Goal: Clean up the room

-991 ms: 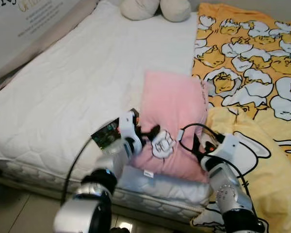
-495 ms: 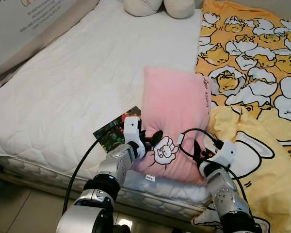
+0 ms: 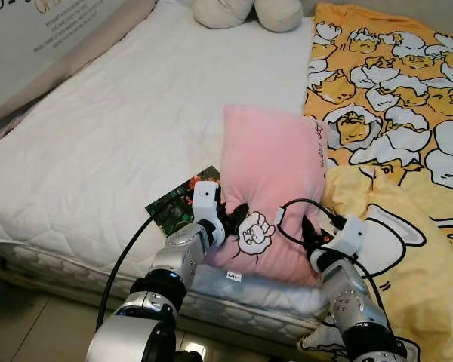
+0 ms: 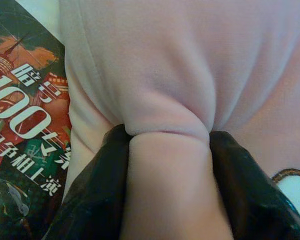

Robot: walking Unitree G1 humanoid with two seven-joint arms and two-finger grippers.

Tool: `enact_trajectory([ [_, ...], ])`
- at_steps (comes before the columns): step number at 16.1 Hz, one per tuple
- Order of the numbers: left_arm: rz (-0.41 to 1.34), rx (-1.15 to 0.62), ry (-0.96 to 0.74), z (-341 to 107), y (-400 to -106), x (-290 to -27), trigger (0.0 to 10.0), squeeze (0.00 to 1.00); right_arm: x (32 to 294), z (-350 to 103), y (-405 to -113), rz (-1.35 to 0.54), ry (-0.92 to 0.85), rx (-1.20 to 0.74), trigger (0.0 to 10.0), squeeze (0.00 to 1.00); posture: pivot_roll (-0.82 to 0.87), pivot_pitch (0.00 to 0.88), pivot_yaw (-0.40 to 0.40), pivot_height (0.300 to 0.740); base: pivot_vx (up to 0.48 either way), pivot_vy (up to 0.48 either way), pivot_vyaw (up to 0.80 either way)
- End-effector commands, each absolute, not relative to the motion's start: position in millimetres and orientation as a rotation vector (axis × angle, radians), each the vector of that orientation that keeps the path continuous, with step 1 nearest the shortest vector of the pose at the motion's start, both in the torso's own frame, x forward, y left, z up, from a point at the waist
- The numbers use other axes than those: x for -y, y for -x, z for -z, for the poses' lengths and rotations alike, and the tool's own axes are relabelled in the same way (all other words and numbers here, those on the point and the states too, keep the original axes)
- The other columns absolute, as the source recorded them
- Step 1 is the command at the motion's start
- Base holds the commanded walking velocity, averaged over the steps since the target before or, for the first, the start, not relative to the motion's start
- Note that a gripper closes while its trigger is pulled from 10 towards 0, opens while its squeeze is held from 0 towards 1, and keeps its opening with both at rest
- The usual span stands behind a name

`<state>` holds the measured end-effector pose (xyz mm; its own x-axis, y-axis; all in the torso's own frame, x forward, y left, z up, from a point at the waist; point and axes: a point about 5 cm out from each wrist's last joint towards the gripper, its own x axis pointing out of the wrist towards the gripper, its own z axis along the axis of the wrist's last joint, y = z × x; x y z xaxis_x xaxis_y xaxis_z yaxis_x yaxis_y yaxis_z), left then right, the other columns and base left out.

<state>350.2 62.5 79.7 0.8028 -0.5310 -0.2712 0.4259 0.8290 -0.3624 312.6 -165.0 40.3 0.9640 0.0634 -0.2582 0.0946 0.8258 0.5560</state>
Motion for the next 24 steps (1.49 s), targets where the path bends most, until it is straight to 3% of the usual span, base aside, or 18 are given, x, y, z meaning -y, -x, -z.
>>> enact_trajectory([
  [1,0.532,-0.427,0.283,-70.3,-344.5,-56.2,0.0,0.00,159.0,-34.0,-310.8,-0.001,-0.595,-0.312,0.0,0.00,0.12,0.081,0.014,0.735,0.000,0.000,0.00],
  [8,0.545,-0.379,0.244,-75.3,-347.3,-57.0,0.0,0.00,155.2,-32.2,-313.8,0.021,-0.603,-0.317,0.0,0.00,0.14,0.055,0.020,0.735,0.000,0.000,0.00],
  [15,0.585,-0.075,0.161,-157.2,-382.4,-66.1,0.0,0.00,169.8,-117.4,-346.9,-0.011,-0.485,0.031,0.0,0.00,0.18,0.000,0.011,0.735,0.000,0.000,0.00],
  [16,0.553,-0.052,0.050,-165.1,-386.5,-70.4,10.0,0.00,172.0,-127.8,-345.9,-0.005,-0.475,0.073,0.0,0.00,0.17,0.000,0.017,0.735,0.000,0.000,0.00],
  [17,0.502,-0.028,-0.012,-170.9,-390.0,-77.1,10.0,0.00,171.4,-134.9,-343.5,-0.003,-0.453,0.103,8.5,0.00,0.17,0.000,0.022,0.735,0.000,0.000,0.00],
  [18,0.432,0.019,-0.067,-177.1,-393.0,-87.5,10.0,0.00,169.1,-140.9,-339.9,0.002,-0.415,0.136,10.0,0.00,0.16,0.000,0.025,0.735,0.000,0.000,0.00],
  [21,0.427,0.174,-0.108,-194.1,-390.1,-97.6,10.0,0.00,170.8,-146.7,-336.3,0.053,-0.269,0.195,10.0,0.00,0.15,0.000,0.029,0.735,0.000,0.000,0.00],
  [24,0.407,0.137,-0.074,-192.3,-393.1,-100.6,10.0,0.00,172.5,-141.0,-335.6,0.069,-0.264,0.160,10.0,0.00,0.16,0.000,0.034,0.735,0.000,0.320,0.00],
])
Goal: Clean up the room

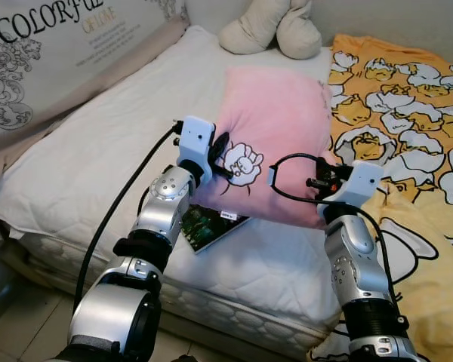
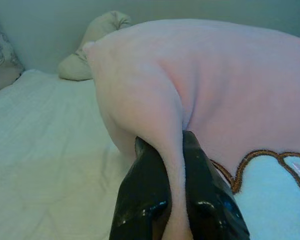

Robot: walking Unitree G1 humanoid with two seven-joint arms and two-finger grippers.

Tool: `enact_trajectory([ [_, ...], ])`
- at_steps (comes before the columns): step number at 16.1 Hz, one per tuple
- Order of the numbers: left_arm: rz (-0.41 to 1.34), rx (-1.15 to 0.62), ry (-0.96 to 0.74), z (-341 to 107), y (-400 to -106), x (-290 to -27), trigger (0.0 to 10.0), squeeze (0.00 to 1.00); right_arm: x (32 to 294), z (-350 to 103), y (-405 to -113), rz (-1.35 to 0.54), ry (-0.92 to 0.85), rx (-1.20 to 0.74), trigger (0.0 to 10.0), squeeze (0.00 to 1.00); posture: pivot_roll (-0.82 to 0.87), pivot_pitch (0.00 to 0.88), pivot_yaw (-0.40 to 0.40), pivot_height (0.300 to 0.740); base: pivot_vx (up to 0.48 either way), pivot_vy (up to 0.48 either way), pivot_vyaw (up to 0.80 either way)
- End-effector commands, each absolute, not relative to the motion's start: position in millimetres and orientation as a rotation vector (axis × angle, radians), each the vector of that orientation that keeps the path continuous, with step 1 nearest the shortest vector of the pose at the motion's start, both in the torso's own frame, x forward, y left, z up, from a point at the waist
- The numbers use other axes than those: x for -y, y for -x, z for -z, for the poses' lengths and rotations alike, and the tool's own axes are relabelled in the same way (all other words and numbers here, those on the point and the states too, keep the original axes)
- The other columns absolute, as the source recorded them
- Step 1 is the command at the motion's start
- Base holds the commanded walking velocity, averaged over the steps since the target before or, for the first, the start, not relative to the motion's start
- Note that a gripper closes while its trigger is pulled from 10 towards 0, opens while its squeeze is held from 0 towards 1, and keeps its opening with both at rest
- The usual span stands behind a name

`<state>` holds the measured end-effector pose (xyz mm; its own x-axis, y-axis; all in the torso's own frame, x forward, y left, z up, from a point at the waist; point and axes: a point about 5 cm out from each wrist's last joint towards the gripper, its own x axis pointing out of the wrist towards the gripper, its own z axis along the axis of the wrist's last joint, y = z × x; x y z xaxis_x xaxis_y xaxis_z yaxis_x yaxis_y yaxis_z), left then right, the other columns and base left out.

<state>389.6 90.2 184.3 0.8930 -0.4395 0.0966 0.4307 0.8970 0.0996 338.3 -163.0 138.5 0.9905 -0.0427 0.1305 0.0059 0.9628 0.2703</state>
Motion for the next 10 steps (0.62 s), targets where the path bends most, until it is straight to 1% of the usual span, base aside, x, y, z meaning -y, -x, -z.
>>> enact_trajectory([
  [1,0.388,0.124,-0.057,-190.0,-394.0,-102.7,10.0,0.00,171.7,-138.6,-334.8,0.064,-0.248,0.151,10.0,0.00,0.16,0.000,0.034,0.735,0.000,0.480,0.00],
  [3,0.374,0.108,0.076,-179.2,-390.8,-100.8,10.0,0.00,170.5,-131.2,-332.7,0.062,-0.213,0.128,10.0,0.00,0.16,0.000,0.033,0.735,0.000,0.480,0.00],
  [4,0.372,0.100,0.091,-176.3,-389.6,-98.1,10.0,0.00,170.9,-130.1,-332.1,0.061,-0.205,0.123,10.0,0.00,0.16,0.000,0.031,0.735,0.000,0.480,0.00],
  [6,0.372,0.099,0.084,-172.6,-387.3,-94.0,10.0,0.00,172.1,-128.2,-331.2,0.053,-0.183,0.114,10.0,0.00,0.15,0.000,0.029,0.735,0.000,0.480,0.00],
  [9,0.396,0.106,0.058,-173.2,-387.0,-92.1,10.0,0.00,173.1,-129.0,-331.1,0.053,-0.173,0.117,10.0,0.00,0.15,0.000,0.030,0.735,0.000,0.480,0.55],
  [10,0.398,0.112,0.047,-174.2,-387.4,-92.5,10.0,0.00,173.5,-128.8,-331.1,0.058,-0.171,0.115,10.0,0.00,0.15,0.000,0.030,0.740,0.000,0.480,0.00],
])
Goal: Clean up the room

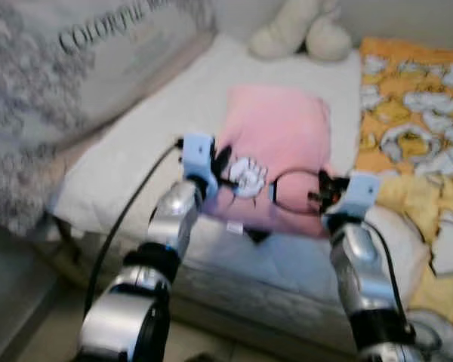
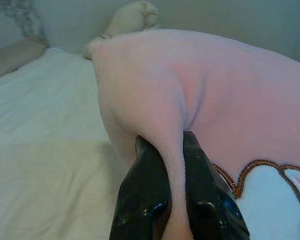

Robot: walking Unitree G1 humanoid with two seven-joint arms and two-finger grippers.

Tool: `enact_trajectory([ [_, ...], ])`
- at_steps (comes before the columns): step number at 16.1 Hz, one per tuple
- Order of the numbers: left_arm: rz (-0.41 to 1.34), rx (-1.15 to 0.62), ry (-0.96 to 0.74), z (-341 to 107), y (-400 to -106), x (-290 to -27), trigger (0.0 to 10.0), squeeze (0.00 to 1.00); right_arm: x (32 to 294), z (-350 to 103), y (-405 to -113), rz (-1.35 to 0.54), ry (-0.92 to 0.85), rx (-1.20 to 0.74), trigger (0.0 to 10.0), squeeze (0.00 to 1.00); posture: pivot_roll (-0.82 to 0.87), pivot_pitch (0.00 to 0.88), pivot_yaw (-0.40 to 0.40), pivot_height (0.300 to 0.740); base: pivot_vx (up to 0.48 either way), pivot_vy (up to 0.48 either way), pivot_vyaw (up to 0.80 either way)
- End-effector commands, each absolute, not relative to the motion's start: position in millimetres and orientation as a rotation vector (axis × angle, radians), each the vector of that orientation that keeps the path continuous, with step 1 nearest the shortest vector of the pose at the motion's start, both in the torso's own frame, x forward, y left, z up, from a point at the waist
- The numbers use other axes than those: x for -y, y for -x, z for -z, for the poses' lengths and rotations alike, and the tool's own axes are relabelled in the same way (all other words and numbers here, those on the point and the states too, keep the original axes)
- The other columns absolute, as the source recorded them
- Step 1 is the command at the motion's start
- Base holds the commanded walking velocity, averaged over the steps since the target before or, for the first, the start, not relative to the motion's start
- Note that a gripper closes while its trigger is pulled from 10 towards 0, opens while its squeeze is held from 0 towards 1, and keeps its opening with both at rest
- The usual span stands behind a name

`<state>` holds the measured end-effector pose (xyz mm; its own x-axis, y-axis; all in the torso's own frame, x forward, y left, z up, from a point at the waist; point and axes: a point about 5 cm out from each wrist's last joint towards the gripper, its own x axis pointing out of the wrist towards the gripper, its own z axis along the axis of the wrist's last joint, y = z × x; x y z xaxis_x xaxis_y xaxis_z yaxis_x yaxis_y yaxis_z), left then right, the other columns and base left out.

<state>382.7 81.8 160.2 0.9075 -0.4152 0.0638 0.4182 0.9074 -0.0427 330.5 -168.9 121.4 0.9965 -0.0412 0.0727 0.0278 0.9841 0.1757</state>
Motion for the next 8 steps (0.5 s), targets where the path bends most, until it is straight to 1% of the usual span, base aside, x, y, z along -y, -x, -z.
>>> enact_trajectory([
  [1,0.400,0.128,0.005,-177.9,-389.2,-96.0,10.0,0.00,173.7,-129.3,-330.7,0.061,-0.168,0.119,10.0,0.00,0.15,0.000,0.032,0.740,0.000,0.480,0.00],
  [8,0.380,0.077,0.042,-171.7,-391.4,-100.2,10.0,0.00,169.8,-120.8,-326.2,0.048,-0.156,0.098,10.0,0.00,0.14,0.000,0.037,0.740,0.000,0.480,0.00],
])
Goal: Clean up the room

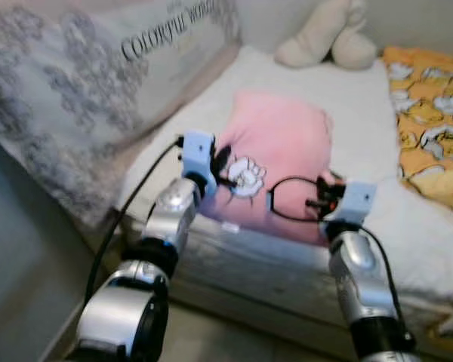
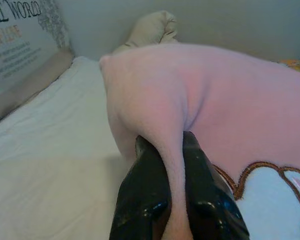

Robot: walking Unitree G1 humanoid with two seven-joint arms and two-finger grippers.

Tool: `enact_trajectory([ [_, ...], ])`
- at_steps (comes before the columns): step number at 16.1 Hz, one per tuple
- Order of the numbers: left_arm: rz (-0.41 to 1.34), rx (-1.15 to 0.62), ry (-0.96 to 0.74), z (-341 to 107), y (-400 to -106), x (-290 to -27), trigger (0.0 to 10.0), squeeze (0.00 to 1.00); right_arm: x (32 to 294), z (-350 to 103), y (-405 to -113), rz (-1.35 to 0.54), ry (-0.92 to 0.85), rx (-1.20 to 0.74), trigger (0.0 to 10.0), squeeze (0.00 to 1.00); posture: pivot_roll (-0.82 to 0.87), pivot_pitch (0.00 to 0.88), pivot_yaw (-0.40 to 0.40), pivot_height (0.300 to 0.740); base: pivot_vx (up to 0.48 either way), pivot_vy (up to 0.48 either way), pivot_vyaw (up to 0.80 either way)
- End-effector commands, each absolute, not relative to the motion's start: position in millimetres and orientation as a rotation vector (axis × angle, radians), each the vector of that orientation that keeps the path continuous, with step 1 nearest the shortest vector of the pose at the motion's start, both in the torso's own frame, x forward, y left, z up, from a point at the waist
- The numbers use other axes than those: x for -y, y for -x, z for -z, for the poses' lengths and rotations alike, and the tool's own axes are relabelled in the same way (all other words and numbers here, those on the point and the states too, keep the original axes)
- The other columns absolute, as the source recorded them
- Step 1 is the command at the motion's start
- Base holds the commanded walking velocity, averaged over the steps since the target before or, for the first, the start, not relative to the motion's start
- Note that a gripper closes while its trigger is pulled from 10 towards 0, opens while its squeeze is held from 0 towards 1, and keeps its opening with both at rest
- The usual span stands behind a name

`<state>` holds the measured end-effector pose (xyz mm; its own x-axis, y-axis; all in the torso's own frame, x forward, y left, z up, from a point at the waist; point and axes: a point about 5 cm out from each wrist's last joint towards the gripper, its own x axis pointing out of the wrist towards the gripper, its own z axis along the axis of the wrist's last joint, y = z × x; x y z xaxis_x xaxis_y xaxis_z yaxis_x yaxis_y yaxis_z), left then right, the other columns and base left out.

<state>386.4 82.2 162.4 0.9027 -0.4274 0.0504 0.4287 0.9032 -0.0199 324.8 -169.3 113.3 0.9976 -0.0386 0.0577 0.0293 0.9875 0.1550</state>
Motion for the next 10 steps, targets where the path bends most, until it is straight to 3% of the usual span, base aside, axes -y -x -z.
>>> enact_trajectory([
  [1,0.371,0.098,-0.003,-171.3,-390.7,-101.1,10.0,0.00,169.6,-119.0,-325.6,0.046,-0.153,0.092,10.0,0.00,0.14,0.000,0.034,0.740,0.000,0.480,0.00],
  [3,0.341,0.114,-0.092,-171.1,-390.6,-101.8,10.0,0.00,169.3,-116.5,-324.9,0.044,-0.150,0.085,10.0,0.00,0.14,0.000,0.034,0.740,0.000,0.240,0.00],
  [5,0.402,0.140,0.032,-176.0,-389.5,-98.8,10.0,0.00,167.9,-115.8,-325.0,0.041,-0.144,0.083,10.0,0.00,0.14,0.000,0.034,0.740,0.000,0.000,0.00],
  [10,0.352,0.125,0.030,-172.7,-391.1,-105.1,10.0,0.00,165.0,-113.7,-323.9,0.032,-0.120,0.082,10.0,0.00,0.14,0.000,0.036,0.740,0.480,0.000,0.00],
])
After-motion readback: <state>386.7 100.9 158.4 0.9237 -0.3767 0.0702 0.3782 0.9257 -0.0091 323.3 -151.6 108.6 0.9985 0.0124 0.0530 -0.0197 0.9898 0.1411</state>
